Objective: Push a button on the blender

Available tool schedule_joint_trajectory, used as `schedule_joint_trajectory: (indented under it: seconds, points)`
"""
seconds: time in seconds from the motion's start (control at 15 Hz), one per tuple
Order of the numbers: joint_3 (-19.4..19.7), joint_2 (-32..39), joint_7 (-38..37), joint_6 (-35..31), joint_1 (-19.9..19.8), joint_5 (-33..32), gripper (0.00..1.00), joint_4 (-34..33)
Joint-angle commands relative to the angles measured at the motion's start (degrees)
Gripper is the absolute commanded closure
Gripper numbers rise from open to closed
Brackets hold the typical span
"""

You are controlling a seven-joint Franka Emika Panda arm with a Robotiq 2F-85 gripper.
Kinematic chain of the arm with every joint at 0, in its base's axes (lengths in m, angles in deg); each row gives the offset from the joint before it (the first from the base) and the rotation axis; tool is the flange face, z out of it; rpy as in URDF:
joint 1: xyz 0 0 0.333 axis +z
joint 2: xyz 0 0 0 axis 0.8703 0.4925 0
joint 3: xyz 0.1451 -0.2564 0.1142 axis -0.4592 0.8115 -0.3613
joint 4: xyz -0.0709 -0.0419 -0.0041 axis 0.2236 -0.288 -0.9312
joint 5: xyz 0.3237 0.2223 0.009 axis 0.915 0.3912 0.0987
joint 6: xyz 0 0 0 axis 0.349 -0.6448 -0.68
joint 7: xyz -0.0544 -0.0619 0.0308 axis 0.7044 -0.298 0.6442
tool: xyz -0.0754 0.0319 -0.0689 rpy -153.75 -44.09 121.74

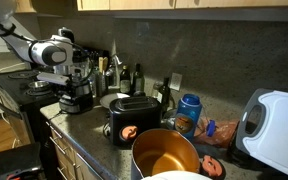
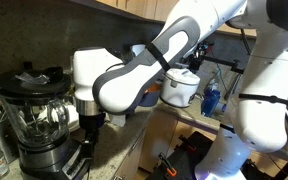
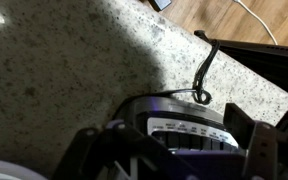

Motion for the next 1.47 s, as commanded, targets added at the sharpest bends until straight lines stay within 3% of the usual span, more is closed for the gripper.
schedule_joint_trajectory:
  seconds: [0.0, 0.47, 1.4]
  points:
    - [-0.3, -1.6, 1.0, -1.5, -0.1, 1.2, 0.41, 0.6]
    - [-0.5, -2.1, 3.8, -2.2, -0.4, 4.0, 0.97, 0.6]
    - [0.0, -1.1, 4.3, -3.4, -0.4, 4.3, 0.98, 0.2]
